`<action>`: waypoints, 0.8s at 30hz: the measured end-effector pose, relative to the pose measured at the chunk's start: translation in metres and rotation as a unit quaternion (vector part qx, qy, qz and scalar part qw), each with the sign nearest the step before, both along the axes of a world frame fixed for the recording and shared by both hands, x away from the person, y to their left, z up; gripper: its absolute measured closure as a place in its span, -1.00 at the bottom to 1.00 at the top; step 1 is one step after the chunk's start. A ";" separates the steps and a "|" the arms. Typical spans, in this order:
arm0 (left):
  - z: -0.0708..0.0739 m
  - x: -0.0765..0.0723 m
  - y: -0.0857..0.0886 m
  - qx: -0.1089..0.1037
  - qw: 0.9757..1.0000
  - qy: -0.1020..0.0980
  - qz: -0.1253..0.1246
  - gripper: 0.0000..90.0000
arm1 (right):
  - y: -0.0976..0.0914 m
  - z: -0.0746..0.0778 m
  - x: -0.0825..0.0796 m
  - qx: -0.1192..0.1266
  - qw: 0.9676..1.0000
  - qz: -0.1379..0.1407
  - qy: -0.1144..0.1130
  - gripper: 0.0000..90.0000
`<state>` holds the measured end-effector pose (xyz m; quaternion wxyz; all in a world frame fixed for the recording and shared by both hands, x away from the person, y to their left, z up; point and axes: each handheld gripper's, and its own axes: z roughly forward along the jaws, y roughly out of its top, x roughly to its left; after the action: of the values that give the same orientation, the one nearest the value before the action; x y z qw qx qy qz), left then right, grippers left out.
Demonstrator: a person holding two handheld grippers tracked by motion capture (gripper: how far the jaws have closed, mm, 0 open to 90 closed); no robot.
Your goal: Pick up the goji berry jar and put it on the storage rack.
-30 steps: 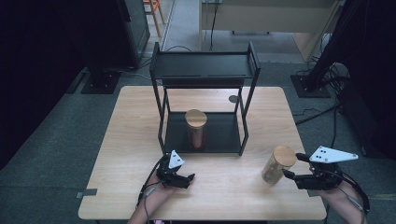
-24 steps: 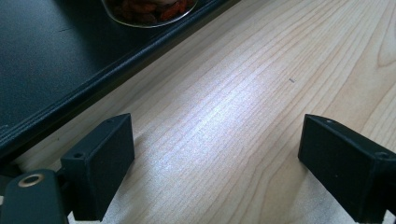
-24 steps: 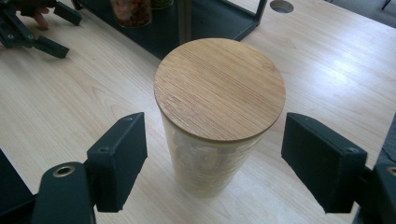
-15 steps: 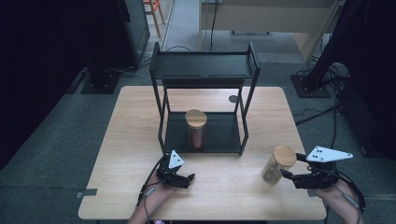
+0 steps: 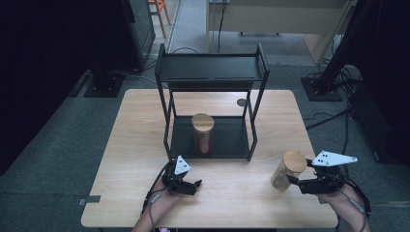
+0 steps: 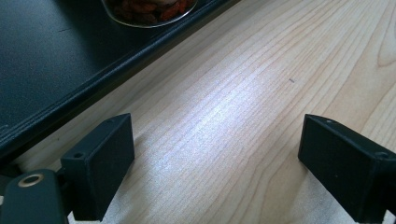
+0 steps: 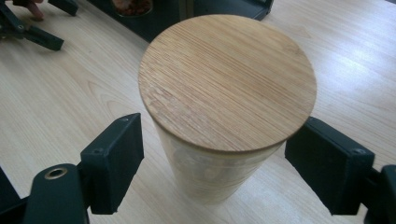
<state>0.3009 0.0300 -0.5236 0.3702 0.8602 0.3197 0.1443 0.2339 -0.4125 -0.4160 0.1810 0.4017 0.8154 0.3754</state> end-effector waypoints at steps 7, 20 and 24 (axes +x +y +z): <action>0.000 0.000 0.000 0.000 1.000 0.000 0.000 -0.76 | 0.001 -0.007 0.005 0.000 1.000 -0.003 0.005 -0.57; 0.000 0.000 0.000 0.000 1.000 0.000 0.000 -0.76 | -0.001 -0.018 0.009 0.015 1.000 -0.005 0.005 -0.58; 0.000 0.000 0.000 0.000 1.000 0.000 0.000 -0.76 | 0.000 -0.019 0.010 0.016 1.000 -0.005 0.006 -0.58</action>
<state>0.3009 0.0301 -0.5236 0.3701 0.8603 0.3197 0.1442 0.2434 -0.4124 -0.4348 0.1719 0.4106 0.8084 0.3851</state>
